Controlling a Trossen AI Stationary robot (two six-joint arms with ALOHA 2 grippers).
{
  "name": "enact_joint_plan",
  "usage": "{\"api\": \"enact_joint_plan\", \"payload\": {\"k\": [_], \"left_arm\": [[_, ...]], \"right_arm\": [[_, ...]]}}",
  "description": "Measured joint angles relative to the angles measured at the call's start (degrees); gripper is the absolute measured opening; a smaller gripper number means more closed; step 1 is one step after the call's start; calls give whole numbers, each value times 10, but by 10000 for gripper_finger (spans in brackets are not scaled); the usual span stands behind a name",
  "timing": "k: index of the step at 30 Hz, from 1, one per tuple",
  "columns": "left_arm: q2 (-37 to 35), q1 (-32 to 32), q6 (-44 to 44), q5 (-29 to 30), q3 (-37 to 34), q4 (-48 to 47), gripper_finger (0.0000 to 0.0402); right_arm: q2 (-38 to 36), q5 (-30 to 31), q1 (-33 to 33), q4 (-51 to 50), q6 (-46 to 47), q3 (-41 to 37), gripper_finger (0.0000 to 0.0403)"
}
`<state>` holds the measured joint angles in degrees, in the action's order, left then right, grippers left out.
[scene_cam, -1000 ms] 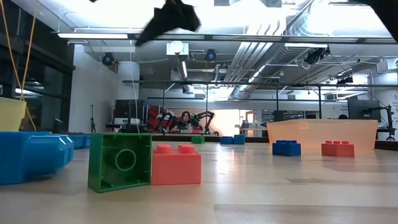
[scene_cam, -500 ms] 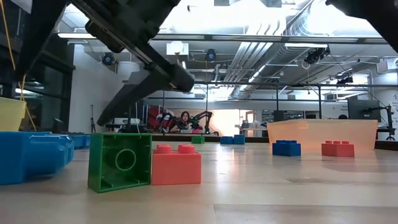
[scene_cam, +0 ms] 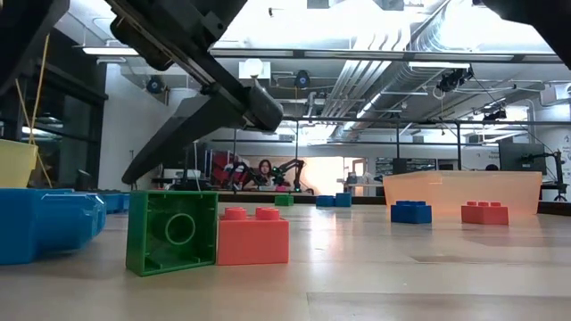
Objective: Sort blocks by size
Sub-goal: Put the large blue game piece into the yellow bin
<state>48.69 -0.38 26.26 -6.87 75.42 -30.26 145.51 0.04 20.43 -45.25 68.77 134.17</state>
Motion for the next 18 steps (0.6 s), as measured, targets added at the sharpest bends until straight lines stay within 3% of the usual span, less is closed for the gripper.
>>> {"api": "enact_joint_plan", "payload": {"k": [18], "left_arm": [[35,-3,27,0,0,-33,307]], "right_arm": [[48,0,2,11,45,2,329]]}}
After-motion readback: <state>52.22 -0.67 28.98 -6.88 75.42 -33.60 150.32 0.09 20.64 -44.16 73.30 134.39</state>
